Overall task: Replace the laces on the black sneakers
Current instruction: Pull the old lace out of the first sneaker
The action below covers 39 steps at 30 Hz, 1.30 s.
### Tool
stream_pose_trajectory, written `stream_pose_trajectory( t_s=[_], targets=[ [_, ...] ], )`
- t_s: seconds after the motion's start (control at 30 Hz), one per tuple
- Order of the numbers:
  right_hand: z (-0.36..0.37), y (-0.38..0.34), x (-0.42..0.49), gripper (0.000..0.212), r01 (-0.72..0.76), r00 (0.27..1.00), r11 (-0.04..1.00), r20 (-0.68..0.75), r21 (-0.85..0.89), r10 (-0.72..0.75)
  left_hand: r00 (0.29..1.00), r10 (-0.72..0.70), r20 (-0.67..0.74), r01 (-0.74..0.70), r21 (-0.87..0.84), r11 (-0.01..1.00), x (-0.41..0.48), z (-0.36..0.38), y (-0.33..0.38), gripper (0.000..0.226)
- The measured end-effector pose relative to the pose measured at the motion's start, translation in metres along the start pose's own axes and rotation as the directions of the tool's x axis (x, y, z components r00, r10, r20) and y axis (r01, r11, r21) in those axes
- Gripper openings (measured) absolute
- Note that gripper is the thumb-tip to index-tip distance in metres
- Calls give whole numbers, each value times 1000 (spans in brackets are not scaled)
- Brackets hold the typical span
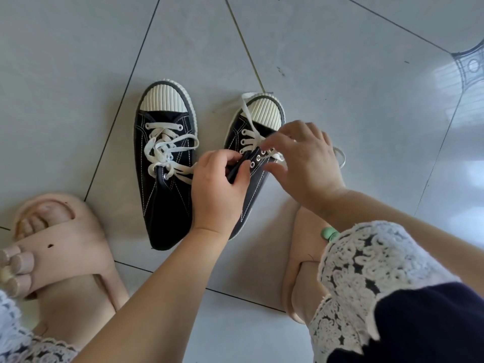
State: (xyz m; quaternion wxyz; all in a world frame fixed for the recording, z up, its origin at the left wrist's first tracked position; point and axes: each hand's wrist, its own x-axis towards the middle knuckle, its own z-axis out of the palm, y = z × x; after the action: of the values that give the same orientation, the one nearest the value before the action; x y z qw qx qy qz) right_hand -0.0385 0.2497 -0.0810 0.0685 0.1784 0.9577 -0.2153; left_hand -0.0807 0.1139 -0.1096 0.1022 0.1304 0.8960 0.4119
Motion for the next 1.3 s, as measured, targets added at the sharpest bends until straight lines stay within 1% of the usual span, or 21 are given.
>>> stream_pose_trajectory(
  t_s=[0.1,0.17,0.23,0.3,0.37,0.4,0.43,0.47,0.53,0.57,0.6,0.67,0.73,0.8,0.9,0.97,1.0,1.07,1.1,1.23,1.3],
  targets=[
    [4,0,5,12,40,999,995,36,-86,-37,1000,0,-1,0,-3,1000,0,0,0,10],
    [-2,4,10,8,21,1000,999,-19,-35,-22,1000,2,1,-2,1,1000,0,-1,0,11],
    [-18,13,17,5,-134,980,976,-125,174,157,1000,8,-2,-8,-1,1000,0,-1,-1,11],
    [-37,29,23,10,-298,890,879,-225,371,396,1000,5,-5,-5,-2,1000,1,-2,0,12],
    [-49,45,23,7,-409,789,790,-259,456,558,1000,11,-5,-11,-4,1000,1,-1,1,11],
    [-49,49,21,5,-448,767,767,-244,459,594,1000,17,-7,-17,-4,1000,0,-1,1,11],
    [-45,49,19,3,-472,780,770,-205,429,592,1000,21,-10,-21,-4,1000,0,-1,1,10],
    [-39,46,16,4,-463,827,809,-151,362,541,1000,22,-12,-22,-3,1000,0,-1,1,10],
    [-21,31,9,11,-332,939,917,-9,223,342,1000,20,-12,-21,-2,1000,0,-1,1,10],
    [-14,23,6,17,-245,970,951,47,188,240,1000,17,-10,-17,-4,1000,0,-1,1,11],
    [-8,15,4,22,-169,984,971,74,168,159,1000,11,-6,-11,-6,1000,0,0,1,11],
    [0,5,4,26,-65,997,990,57,125,58,1000,-4,5,4,-9,1000,0,-1,1,12],
    [3,-1,7,25,-22,999,998,32,57,21,1000,-11,12,12,-10,1000,0,-1,1,12],
    [5,-2,11,17,23,1000,999,16,-34,-22,1000,-11,14,11,-12,1000,0,-1,1,12],
    [1,2,13,11,101,994,971,54,-217,-92,1000,9,11,-9,-7,1000,1,-2,2,12],
    [-9,4,15,10,48,999,983,5,-176,-48,1000,26,3,-26,0,1000,1,-2,3,12],
    [-16,6,19,10,-35,998,993,-53,-109,30,999,32,-2,-32,1,999,1,-2,2,12],
    [-29,18,26,13,-213,962,976,-164,48,218,999,36,-5,-36,-4,999,2,-2,3,12],
    [-34,25,28,14,-262,944,961,-185,84,274,999,41,-6,-41,-6,999,2,-2,3,12],
    [-34,30,24,14,-321,916,939,-213,123,340,999,54,-3,-54,-10,998,0,-2,4,13],
    [-30,31,25,14,-395,873,895,-219,207,435,998,57,-5,-57,-13,998,0,-2,5,13]
  ],
)
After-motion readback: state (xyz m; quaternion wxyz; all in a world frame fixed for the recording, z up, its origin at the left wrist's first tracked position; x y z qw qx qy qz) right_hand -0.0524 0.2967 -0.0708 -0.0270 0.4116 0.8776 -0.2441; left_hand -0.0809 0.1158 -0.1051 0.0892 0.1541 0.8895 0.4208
